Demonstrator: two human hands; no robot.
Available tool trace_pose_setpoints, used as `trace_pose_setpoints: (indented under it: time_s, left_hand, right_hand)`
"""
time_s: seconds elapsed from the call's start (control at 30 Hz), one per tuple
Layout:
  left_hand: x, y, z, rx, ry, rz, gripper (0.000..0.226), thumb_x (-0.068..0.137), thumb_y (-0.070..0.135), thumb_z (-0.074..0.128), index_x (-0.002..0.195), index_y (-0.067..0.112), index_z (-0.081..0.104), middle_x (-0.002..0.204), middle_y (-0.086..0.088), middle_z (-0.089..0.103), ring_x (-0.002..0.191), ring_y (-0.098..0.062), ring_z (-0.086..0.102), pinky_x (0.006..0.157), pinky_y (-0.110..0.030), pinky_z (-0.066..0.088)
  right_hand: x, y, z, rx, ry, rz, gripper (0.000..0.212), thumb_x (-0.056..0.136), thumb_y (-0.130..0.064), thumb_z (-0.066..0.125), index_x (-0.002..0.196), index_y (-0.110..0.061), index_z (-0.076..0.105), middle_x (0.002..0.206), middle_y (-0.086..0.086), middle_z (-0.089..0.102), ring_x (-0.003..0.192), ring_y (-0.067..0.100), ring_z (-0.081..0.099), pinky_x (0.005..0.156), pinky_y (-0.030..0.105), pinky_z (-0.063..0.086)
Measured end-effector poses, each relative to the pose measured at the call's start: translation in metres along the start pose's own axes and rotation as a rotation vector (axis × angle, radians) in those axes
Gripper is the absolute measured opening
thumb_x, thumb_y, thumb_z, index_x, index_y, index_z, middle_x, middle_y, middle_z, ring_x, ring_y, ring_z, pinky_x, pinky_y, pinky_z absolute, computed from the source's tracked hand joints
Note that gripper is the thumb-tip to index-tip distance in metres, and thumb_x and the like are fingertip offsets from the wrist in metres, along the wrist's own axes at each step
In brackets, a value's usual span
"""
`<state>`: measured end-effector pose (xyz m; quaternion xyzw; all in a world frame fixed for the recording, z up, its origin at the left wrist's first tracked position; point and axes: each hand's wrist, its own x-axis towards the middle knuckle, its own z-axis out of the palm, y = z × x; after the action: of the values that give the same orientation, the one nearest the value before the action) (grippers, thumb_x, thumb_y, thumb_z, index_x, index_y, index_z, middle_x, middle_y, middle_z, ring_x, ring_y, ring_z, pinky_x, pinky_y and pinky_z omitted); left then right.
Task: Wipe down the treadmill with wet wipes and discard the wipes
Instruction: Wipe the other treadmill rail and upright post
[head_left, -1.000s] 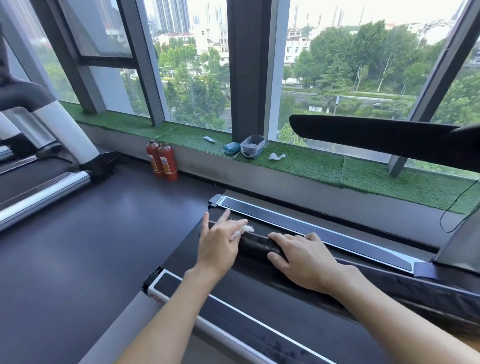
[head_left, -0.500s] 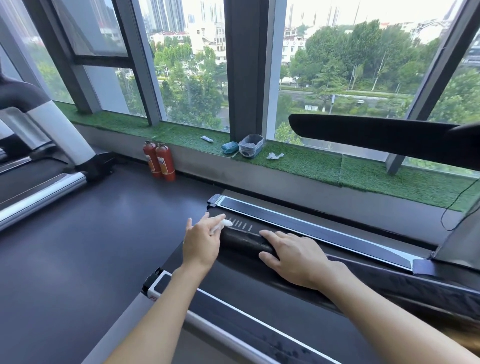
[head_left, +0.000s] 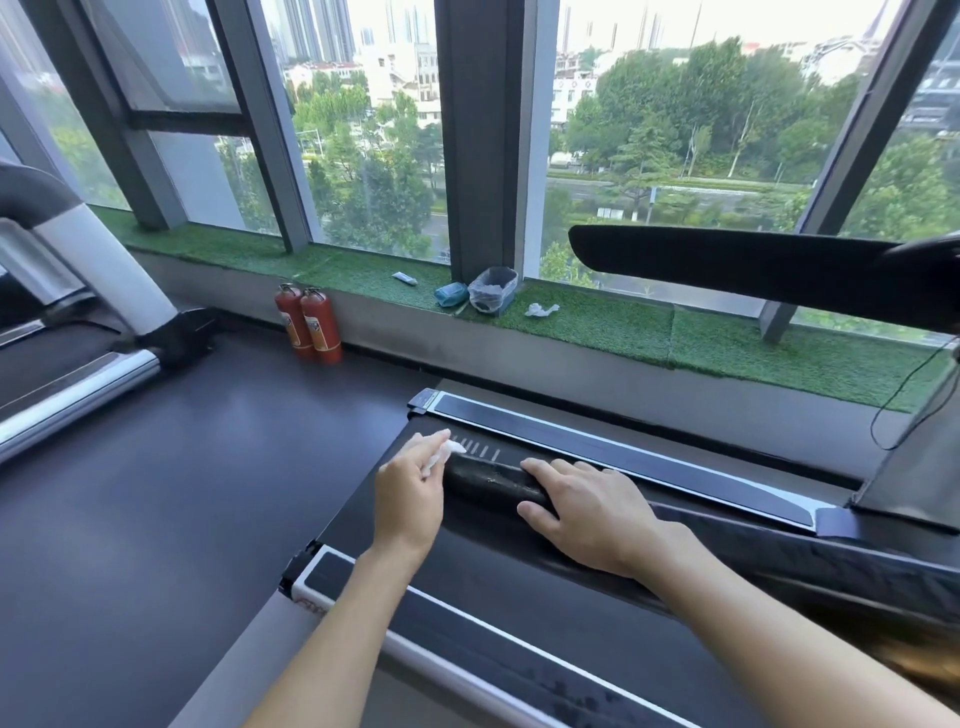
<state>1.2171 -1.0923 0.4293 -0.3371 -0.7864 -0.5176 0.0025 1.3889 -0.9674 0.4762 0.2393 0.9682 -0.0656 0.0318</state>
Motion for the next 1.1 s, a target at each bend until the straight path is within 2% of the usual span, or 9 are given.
trace_pose_setpoints:
  time_s: [0.1, 0.2, 0.4, 0.5, 0.7, 0.83, 0.93, 1.03, 1.1]
  left_hand:
    - [-0.007, -0.009, 0.000, -0.014, -0.015, 0.026, 0.024, 0.098, 0.011, 0.059, 0.119, 0.012, 0.072, 0.116, 0.008, 0.070, 0.131, -0.009, 0.049, 0.106, -0.021, 0.041]
    - [0.009, -0.017, -0.009, 0.033, -0.002, -0.037, 0.023, 0.098, 0.011, 0.061, 0.117, 0.012, 0.073, 0.114, -0.003, 0.073, 0.125, -0.014, 0.058, 0.099, -0.014, 0.040]
    - [-0.007, 0.002, 0.009, 0.080, -0.108, 0.168, 0.024, 0.098, 0.016, 0.060, 0.120, 0.019, 0.071, 0.122, 0.007, 0.067, 0.132, -0.005, 0.049, 0.120, -0.030, 0.020]
    - [0.001, -0.013, 0.007, 0.153, -0.101, 0.153, 0.025, 0.099, 0.019, 0.059, 0.121, 0.023, 0.071, 0.118, 0.005, 0.071, 0.135, -0.009, 0.047, 0.123, -0.037, 0.012]
    - [0.011, -0.011, -0.008, 0.081, -0.093, 0.057, 0.024, 0.098, 0.016, 0.060, 0.118, 0.017, 0.072, 0.116, -0.009, 0.072, 0.133, -0.020, 0.052, 0.106, -0.041, 0.044]
    - [-0.001, -0.018, -0.013, 0.123, -0.082, 0.111, 0.026, 0.098, 0.013, 0.060, 0.120, 0.019, 0.071, 0.120, -0.003, 0.071, 0.132, -0.025, 0.053, 0.114, -0.044, 0.036]
    - [0.017, -0.017, -0.032, 0.190, -0.004, -0.017, 0.023, 0.098, 0.012, 0.058, 0.111, 0.019, 0.075, 0.107, -0.014, 0.074, 0.113, -0.034, 0.063, 0.095, -0.038, 0.047]
    - [0.022, 0.010, -0.036, 0.021, -0.011, -0.007, 0.027, 0.097, 0.009, 0.058, 0.121, 0.012, 0.070, 0.109, -0.005, 0.074, 0.106, -0.022, 0.067, 0.088, -0.021, 0.046]
    - [0.013, 0.039, -0.024, -0.095, -0.076, 0.075, 0.030, 0.095, 0.011, 0.062, 0.124, 0.017, 0.064, 0.098, 0.001, 0.073, 0.095, -0.017, 0.066, 0.084, -0.023, 0.049]
  right_hand:
    - [0.000, -0.001, -0.001, -0.006, -0.007, 0.008, 0.058, 0.101, -0.059, 0.030, 0.151, -0.030, 0.028, 0.139, -0.006, 0.052, 0.130, 0.021, 0.048, 0.099, 0.040, 0.041]
    - [0.000, -0.001, -0.001, 0.003, -0.015, 0.016, 0.058, 0.100, -0.060, 0.031, 0.150, -0.030, 0.028, 0.137, -0.006, 0.053, 0.127, 0.022, 0.049, 0.098, 0.040, 0.041]
    - [0.001, -0.003, -0.002, -0.009, -0.015, 0.044, 0.058, 0.099, -0.062, 0.030, 0.149, -0.031, 0.029, 0.135, -0.006, 0.053, 0.126, 0.021, 0.049, 0.099, 0.040, 0.040]
    - [-0.001, -0.004, -0.001, -0.013, -0.013, 0.055, 0.058, 0.099, -0.062, 0.030, 0.148, -0.031, 0.030, 0.135, -0.006, 0.054, 0.127, 0.021, 0.048, 0.101, 0.041, 0.040]
    - [-0.006, -0.009, -0.001, -0.042, -0.015, 0.083, 0.057, 0.101, -0.059, 0.029, 0.151, -0.029, 0.028, 0.140, -0.003, 0.051, 0.129, 0.022, 0.044, 0.105, 0.040, 0.033]
    - [-0.008, -0.011, 0.000, -0.104, 0.027, 0.099, 0.056, 0.102, -0.058, 0.027, 0.150, -0.030, 0.027, 0.138, -0.002, 0.051, 0.129, 0.022, 0.042, 0.109, 0.042, 0.026]
    - [-0.012, -0.016, 0.002, -0.136, 0.061, 0.166, 0.056, 0.102, -0.059, 0.028, 0.151, -0.034, 0.027, 0.142, -0.004, 0.047, 0.138, 0.023, 0.032, 0.115, 0.050, 0.012]
    - [-0.018, -0.031, 0.005, -0.081, 0.296, 0.204, 0.049, 0.101, -0.052, 0.040, 0.145, -0.031, 0.041, 0.139, -0.005, 0.049, 0.138, 0.020, 0.033, 0.111, 0.045, 0.013]
    - [-0.023, -0.040, -0.003, 0.260, 0.484, 0.223, 0.041, 0.101, -0.041, 0.049, 0.139, -0.026, 0.051, 0.127, -0.007, 0.057, 0.123, 0.015, 0.049, 0.106, 0.034, 0.026]
